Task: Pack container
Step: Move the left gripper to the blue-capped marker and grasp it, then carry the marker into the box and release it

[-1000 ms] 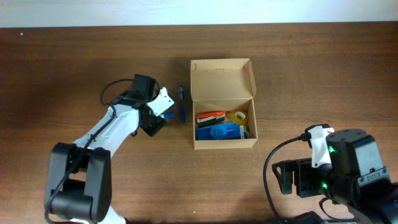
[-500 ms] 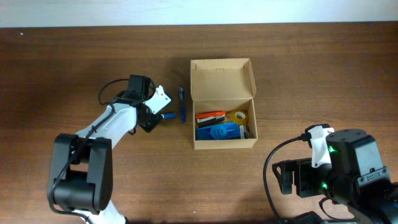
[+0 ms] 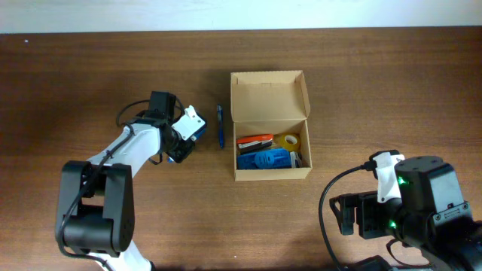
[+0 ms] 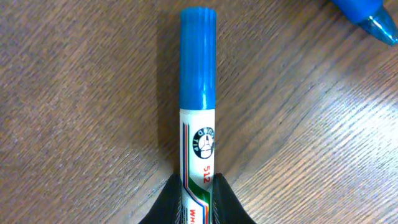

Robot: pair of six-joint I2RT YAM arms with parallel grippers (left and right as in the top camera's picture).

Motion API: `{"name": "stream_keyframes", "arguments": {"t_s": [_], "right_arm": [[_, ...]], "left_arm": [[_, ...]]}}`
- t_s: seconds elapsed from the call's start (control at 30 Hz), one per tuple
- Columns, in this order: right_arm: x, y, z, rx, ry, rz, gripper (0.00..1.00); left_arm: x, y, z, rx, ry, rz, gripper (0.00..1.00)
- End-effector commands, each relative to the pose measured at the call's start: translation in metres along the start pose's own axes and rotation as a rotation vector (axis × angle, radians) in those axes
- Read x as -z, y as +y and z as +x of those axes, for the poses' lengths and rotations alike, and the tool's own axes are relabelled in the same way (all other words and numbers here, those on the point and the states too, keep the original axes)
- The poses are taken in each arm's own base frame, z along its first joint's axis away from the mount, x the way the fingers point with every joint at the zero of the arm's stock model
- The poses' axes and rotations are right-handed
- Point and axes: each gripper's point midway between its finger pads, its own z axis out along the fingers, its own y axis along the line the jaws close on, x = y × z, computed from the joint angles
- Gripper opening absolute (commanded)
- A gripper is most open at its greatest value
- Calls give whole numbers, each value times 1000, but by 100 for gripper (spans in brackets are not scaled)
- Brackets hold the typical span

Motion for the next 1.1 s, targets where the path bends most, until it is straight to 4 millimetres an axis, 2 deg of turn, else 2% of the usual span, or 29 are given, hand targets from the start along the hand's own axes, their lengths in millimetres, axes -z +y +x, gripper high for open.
{"name": "stream_keyframes", "arguments": {"t_s": [0.0, 0.1, 0.2, 0.37, 0.5, 0.57, 0.67, 0.8, 0.93, 1.07], "right_arm": [[3, 2, -2, 11, -16, -8, 99], [3, 2, -2, 11, -16, -8, 99], [3, 2, -2, 11, -15, -8, 99], [3, 2, -2, 11, -15, -8, 99], [3, 2, -2, 11, -15, -8, 99], [3, 2, -2, 11, -16, -8, 99], [3, 2, -2, 11, -16, -8, 99], [3, 2, -2, 11, -15, -8, 99], [3, 2, -2, 11, -16, -8, 99], [3, 2, -2, 11, -16, -8, 99]], "left_arm": [[-12, -9, 17, 73, 58, 45, 2], [-4, -6, 10, 132, 58, 43, 2], [16, -2, -6, 141, 54, 41, 2], [60, 2, -46, 92, -27, -1, 2], [99, -10, -86, 15, -135, -41, 2], [113, -21, -104, -42, -179, -50, 2], [133, -52, -128, -197, -239, -53, 2], [144, -92, -151, -330, -287, -34, 2], [144, -134, -160, -460, -299, 2, 2], [136, -167, -162, -549, -292, 47, 2]]}}
